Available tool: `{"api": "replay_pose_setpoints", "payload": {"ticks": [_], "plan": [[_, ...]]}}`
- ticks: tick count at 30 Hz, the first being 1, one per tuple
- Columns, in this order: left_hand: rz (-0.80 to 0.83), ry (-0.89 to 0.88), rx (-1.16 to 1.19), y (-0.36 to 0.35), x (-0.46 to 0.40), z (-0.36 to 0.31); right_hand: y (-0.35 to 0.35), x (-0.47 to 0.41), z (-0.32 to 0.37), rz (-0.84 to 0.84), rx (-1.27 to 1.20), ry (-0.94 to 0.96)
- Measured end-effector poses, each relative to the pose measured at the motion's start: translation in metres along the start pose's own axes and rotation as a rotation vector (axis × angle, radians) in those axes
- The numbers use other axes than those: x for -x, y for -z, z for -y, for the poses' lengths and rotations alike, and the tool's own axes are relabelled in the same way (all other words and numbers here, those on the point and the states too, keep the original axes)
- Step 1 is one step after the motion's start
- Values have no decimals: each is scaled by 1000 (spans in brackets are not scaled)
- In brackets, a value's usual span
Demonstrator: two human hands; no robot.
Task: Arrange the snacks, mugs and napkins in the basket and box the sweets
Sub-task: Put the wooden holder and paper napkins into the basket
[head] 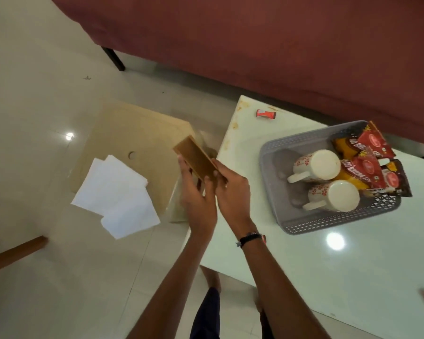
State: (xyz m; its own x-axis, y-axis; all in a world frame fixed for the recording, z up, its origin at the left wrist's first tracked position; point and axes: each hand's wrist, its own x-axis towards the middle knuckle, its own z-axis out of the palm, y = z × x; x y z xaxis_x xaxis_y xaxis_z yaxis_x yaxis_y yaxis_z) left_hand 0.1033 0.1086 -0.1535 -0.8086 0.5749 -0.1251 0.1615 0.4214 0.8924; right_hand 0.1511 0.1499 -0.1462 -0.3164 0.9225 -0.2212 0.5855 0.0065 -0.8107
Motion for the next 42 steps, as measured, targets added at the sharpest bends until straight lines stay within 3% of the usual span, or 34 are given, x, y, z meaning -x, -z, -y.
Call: {"api": "replay_pose_setpoints", "payload": {"ticks": [4, 10, 18, 23, 26, 29, 33, 37, 42], "plan": [[207, -53, 53, -51, 33, -31, 63, -1, -36, -186, 7, -37], [385, -96, 22, -113, 68, -40, 126, 5, -89, -291, 26, -145], [509, -120, -198, -137, 86, -4, 121, 4, -143, -123, 22, -244], [564, -223, -437, -145, 85, 6, 113, 2, -159, -124, -8, -275], [534, -312, -620, -148, 82, 9, 112, 1, -164, -111, 7, -303], [532, -322, -655, -146, 80, 9, 112, 2, -162, -91, 36, -324], [478, -318, -517, -132, 76, 5, 110, 11, -144, -177, 187, -270], [252, -256, -347, -91, 65, 14, 92, 19, -107, -296, 248, -44], [-3, -58, -320, -15, 38, 53, 27, 16, -61, 62, 64, 9]]}}
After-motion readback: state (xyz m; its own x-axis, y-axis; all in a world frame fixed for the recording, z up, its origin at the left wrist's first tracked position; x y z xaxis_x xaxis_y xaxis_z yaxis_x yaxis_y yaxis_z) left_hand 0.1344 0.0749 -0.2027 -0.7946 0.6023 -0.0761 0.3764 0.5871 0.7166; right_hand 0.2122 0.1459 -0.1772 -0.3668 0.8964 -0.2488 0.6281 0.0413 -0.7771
